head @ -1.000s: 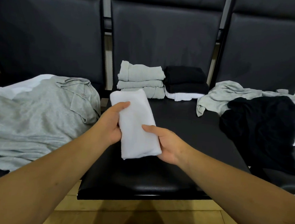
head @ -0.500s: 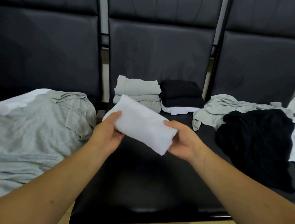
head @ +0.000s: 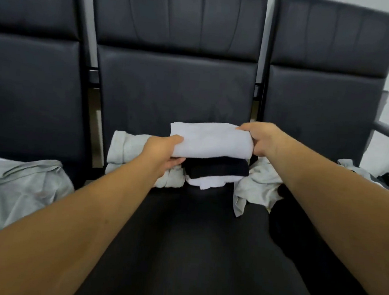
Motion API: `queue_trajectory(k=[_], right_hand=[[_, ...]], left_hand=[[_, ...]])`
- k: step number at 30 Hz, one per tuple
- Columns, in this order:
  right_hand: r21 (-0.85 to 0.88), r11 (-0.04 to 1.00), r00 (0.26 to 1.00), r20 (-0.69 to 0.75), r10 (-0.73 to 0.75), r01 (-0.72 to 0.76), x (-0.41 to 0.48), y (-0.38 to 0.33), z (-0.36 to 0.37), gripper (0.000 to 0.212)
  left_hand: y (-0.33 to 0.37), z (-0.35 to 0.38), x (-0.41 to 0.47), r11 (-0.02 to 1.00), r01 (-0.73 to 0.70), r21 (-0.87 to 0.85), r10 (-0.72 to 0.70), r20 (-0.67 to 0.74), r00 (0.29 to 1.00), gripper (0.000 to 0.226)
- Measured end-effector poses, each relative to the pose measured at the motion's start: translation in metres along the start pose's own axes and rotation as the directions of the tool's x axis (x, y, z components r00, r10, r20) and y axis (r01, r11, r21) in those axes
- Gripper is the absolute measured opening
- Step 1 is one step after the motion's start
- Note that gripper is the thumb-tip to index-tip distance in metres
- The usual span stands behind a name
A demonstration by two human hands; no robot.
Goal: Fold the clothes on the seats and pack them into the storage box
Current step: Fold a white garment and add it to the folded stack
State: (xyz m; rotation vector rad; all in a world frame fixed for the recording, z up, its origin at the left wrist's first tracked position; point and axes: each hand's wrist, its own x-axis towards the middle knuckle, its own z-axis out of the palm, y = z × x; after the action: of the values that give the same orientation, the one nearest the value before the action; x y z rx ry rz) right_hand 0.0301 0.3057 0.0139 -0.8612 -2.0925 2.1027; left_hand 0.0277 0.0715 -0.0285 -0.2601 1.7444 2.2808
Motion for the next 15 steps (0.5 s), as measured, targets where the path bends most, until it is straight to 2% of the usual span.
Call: queue_trajectory(k=[2,4,6,8,11,13,15], right_hand=[[-0.008,0.999,0.996,-0.073,-0.045,0.044,0.024,-0.007,0.002,0.012],[-0.024,0.996,0.989,-0.123,-0.084,0.082,0.045,-0.005,0.007,0.024],[-0.056,0.991,0.976,-0.176,-0.132,0.124,0.065,0.006,0.013,0.043],[-0.162,0.973,0.967,-0.165,-0.194,0.167,0.075,0.021,0.018,0.042],[-0.330,0.916,0.932,-0.197,-0.305,0.230,0.083,0.034,0.021,0.025],[-0.342,0.907,0.905,-0.254,-0.342,0.246,0.082,0.032,0.018,0.026],[-0.384,0.879,0.878,-0.266,-0.397,0.282,0.074,0.028,0.016,0.028]], left_hand=[[0.005,0.012,0.025,0.996,-0.040,0.074,0.042,-0.024,0.999,0.035],[0.002,0.020,0.047,0.975,-0.077,0.209,0.087,-0.036,0.996,0.036],[-0.006,0.026,0.061,0.902,-0.100,0.420,0.116,-0.012,0.993,0.033],[-0.015,0.028,0.068,0.814,-0.107,0.571,0.115,0.021,0.993,0.028],[-0.020,0.026,0.069,0.809,-0.131,0.573,0.092,0.097,0.991,0.024],[-0.016,0.021,0.062,0.808,-0.152,0.569,0.092,0.132,0.987,0.026],[-0.010,0.013,0.052,0.759,-0.186,0.623,0.118,0.150,0.982,0.024]])
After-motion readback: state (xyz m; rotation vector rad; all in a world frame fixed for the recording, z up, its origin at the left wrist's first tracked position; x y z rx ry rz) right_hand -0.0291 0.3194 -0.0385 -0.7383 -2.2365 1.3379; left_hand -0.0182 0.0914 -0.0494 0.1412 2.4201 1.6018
